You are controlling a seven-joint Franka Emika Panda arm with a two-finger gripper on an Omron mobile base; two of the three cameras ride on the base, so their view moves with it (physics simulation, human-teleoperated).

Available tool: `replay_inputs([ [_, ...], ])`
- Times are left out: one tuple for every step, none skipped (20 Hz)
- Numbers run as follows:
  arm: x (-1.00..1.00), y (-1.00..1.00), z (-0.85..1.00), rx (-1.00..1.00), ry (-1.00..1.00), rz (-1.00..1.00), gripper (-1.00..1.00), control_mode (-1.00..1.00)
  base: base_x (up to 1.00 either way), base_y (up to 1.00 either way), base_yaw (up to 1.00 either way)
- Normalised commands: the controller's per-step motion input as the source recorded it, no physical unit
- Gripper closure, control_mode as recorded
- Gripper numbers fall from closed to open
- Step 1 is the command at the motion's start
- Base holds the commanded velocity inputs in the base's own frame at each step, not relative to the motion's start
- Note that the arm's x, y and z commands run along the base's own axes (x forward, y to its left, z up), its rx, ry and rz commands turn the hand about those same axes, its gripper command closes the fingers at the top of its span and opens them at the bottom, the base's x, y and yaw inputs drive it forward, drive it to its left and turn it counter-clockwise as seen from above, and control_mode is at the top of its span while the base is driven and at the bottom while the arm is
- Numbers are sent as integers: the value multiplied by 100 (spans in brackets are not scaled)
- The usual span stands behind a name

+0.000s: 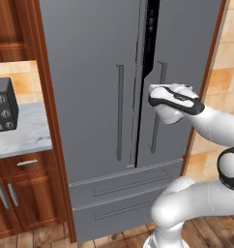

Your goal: Place the onion in the correct fridge rack based on whether it is a fruit or vegetable. Finally, close the fridge door.

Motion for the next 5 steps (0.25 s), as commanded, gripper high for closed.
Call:
replay_inputs([
  [74,0,17,0,0,-11,-100,-100,0,0,0],
  [4,0,0,0,7,-3,-100,-100,0,0,0],
  [0,0,0,0,0,0,-100,-100,0,0,0],
  [0,0,0,0,0,0,-100,-100,0,0,0],
  [0,0,0,0,0,0,-100,-100,0,0,0],
])
